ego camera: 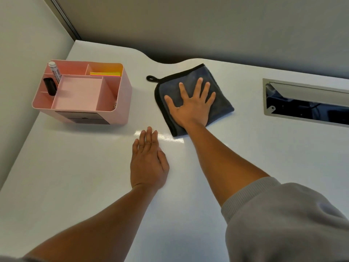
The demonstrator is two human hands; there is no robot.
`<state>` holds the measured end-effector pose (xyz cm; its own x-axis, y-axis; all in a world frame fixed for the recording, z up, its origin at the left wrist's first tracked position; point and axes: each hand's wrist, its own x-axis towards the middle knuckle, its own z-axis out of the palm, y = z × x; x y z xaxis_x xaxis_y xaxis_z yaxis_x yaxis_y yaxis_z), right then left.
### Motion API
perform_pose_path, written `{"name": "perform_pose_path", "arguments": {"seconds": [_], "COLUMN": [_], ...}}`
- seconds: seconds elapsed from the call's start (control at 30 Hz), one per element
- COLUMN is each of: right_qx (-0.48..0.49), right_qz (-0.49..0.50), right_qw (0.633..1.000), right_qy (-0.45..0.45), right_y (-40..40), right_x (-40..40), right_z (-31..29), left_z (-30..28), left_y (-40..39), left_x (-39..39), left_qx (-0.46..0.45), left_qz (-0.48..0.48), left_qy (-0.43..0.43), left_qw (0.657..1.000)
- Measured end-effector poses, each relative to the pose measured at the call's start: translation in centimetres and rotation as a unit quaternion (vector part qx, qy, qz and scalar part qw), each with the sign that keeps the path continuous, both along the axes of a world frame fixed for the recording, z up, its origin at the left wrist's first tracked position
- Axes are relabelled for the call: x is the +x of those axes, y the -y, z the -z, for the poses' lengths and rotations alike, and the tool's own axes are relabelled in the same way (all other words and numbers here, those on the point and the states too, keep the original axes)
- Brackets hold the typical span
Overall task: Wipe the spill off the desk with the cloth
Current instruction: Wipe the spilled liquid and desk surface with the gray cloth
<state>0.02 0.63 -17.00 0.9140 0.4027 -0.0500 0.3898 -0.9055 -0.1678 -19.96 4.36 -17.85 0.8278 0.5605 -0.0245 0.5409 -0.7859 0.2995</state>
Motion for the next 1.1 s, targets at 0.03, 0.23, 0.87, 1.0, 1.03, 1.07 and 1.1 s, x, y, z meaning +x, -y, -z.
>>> {"name": "perform_pose_path", "arguments": {"seconds": [0.03,0.23,0.87,1.0,1.03,1.07,1.1], "right_qx": [0.004,0.018,0.013,0.008,0.01,0.014,0.018], "right_qz": [0.002,0.087,0.241,0.2,0.191,0.179,0.174], "right_qw": [1.0,0.996,0.97,0.979,0.981,0.983,0.984], "right_qy": [0.003,-0.005,-0.02,-0.021,-0.021,-0.02,-0.02], "right_y": [0.8,5.7,10.0,7.9,7.3,6.2,5.7], "right_x": [-0.1,-0.7,-10.0,-12.9,-13.9,-15.1,-16.1], "right_z": [0.0,-0.1,0.9,0.8,0.8,0.6,0.7], "left_z": [-0.1,-0.2,0.0,-1.3,-1.5,-1.9,-1.9], "left_y": [0.0,-0.1,0.4,-0.6,-1.2,-2.2,-2.9], "left_x": [0.1,0.0,0.0,-1.4,-2.4,-3.9,-5.2], "left_qx": [-0.002,-0.009,-0.042,-0.142,-0.144,-0.127,-0.099], "left_qz": [0.002,0.007,0.029,0.01,-0.011,-0.032,-0.043], "left_qy": [0.001,0.027,0.064,0.12,0.137,0.145,0.137], "left_qw": [1.0,1.0,0.997,0.983,0.98,0.981,0.985]}}
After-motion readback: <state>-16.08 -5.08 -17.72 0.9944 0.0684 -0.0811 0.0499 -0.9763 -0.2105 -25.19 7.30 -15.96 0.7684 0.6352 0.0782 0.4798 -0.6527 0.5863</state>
